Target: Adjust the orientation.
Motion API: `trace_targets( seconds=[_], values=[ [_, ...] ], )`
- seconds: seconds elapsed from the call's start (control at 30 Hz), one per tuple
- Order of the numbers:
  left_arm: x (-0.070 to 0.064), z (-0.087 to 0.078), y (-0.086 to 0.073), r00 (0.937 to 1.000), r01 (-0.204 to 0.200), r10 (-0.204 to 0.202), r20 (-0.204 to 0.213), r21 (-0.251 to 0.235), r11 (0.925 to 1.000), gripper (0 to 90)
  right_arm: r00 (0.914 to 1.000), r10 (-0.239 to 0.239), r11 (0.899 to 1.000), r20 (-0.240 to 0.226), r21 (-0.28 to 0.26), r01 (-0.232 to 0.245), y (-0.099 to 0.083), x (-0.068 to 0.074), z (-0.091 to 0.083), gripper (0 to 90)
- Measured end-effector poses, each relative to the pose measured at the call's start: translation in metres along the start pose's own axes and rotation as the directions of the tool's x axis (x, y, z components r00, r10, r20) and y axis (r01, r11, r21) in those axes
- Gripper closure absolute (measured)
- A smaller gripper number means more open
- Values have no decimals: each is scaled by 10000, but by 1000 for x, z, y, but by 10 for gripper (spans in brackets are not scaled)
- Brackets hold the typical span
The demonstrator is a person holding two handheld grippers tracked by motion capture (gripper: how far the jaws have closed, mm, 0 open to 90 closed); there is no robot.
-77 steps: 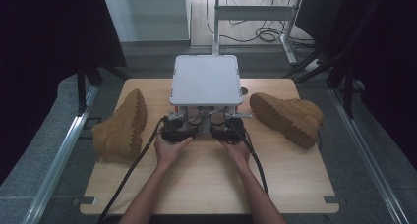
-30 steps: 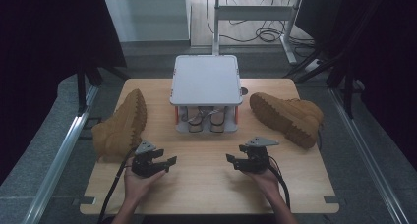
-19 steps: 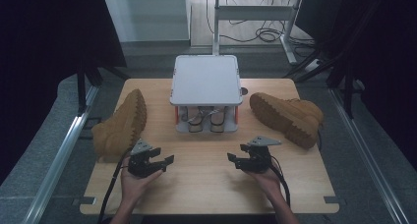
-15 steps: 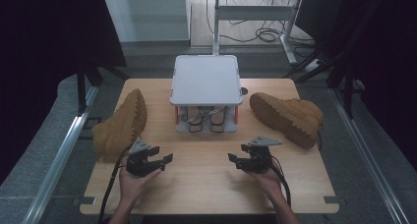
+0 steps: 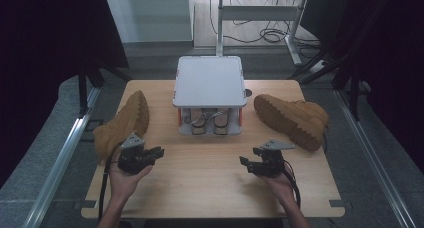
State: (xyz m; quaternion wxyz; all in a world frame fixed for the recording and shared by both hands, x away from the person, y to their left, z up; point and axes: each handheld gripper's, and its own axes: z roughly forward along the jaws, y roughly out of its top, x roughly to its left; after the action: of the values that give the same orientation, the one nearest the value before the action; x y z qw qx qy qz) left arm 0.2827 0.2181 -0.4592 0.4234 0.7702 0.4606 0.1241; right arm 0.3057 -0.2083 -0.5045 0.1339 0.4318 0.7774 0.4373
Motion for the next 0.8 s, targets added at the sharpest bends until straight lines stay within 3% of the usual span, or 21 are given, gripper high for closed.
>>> trace_targets(
  seconds=[0.27, 0.37, 0.8],
  values=[
    [21, -24, 7, 9985, 344, -349, -429, -117, 9993, 865, 9995, 24, 9999, 329, 154, -29, -3, -5, -4, 323],
    [29, -31, 8, 9970, 509, -522, -565, -251, 9984, 868, 9997, 57, 9999, 224, 153, -61, -4, -4, -4, 323],
    [57, -48, 1, 9873, 1167, -1207, -1029, -447, 9922, 875, 9997, 84, 9998, 217, 200, -89, -4, -4, -3, 323]
  ],
)
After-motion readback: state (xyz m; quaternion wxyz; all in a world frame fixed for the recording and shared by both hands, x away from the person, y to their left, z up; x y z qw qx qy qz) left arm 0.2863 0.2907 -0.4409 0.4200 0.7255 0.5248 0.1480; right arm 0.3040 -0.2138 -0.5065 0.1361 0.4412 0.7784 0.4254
